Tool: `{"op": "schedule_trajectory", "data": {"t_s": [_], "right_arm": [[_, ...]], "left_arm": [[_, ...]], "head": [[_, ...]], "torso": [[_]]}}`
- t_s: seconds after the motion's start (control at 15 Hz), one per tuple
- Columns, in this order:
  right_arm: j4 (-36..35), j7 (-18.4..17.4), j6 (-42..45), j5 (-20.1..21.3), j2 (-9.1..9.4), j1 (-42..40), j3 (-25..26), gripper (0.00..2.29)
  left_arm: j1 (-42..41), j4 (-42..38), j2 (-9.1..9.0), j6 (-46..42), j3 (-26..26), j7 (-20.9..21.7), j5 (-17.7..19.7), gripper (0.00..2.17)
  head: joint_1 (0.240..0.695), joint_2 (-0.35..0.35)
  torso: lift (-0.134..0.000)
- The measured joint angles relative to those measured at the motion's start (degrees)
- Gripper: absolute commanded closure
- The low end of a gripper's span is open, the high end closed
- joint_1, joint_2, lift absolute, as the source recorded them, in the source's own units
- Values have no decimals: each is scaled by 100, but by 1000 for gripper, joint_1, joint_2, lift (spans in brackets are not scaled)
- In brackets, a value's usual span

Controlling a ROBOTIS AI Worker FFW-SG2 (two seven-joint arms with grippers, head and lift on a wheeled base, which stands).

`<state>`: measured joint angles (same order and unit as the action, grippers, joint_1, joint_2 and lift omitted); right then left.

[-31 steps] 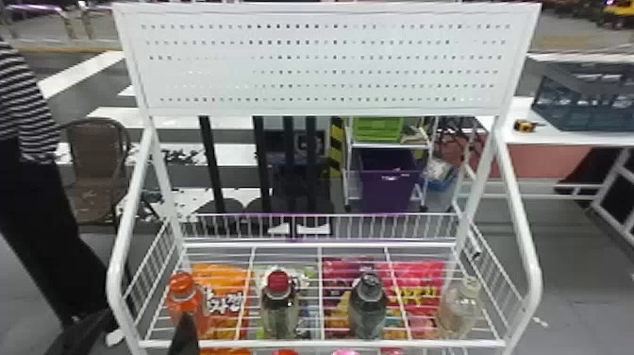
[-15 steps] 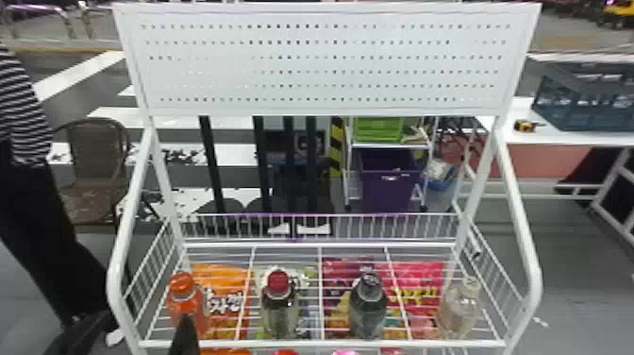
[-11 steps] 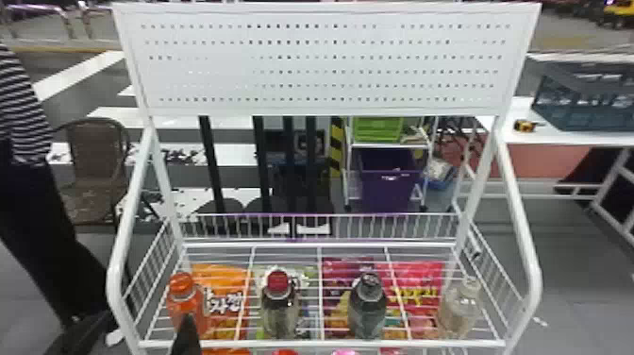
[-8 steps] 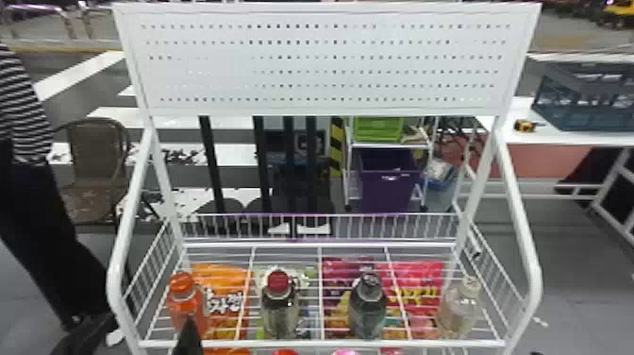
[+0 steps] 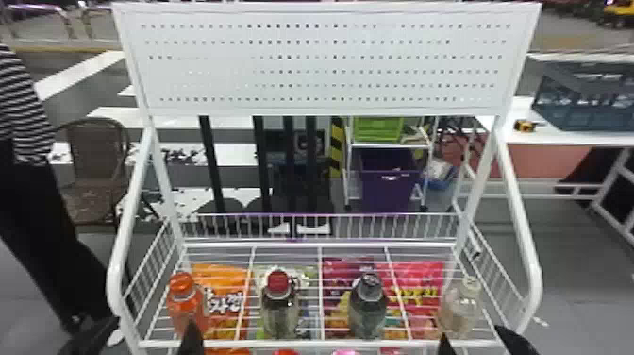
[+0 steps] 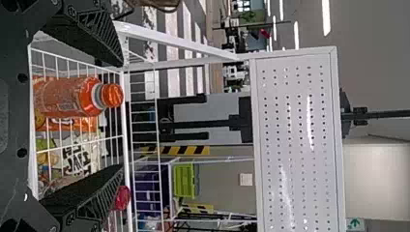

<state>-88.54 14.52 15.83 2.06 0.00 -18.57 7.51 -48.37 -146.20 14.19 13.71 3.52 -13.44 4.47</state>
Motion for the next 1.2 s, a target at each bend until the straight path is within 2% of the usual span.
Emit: {"op": "schedule_trajectory", "data": {"t_s": [0.33, 0.4, 0.53, 0.6, 0.67, 0.8, 1.0, 1.2], "right_arm": [[795, -10, -98, 1, 0, 801, -20, 93], [904, -11, -125, 3, 0, 929, -40, 181], [970, -17, -270, 16, 0, 1069, -72, 822], [951, -37, -364, 20, 0, 1091, -85, 1443], [899, -127, -427, 22, 0, 1078, -99, 1798], [746, -312, -515, 7, 0, 967, -113, 1865], [342, -319, -762, -79, 0, 691, -90, 1865], [-362, -312, -1050, -219, 0, 263, -84, 1865]], "left_arm": [[-37, -20, 5, 48, 3, -2, 1, 140], [-49, -22, 5, 49, 5, -6, -3, 140], [-70, -32, 5, 49, 5, -9, -8, 140], [-75, -40, 5, 49, 6, -9, -8, 140], [-75, -53, 5, 49, 8, -9, -8, 140], [-66, -71, 5, 57, 12, -9, -8, 140], [-8, -73, 11, 206, 93, -9, -16, 140], [1, -99, 34, 225, 150, -9, -32, 140]], "head": [[499, 0], [499, 0], [499, 0], [499, 0], [499, 0], [499, 0], [499, 0], [499, 0]], "torso": [[0], [0], [0], [0], [0], [0], [0], [0]]}}
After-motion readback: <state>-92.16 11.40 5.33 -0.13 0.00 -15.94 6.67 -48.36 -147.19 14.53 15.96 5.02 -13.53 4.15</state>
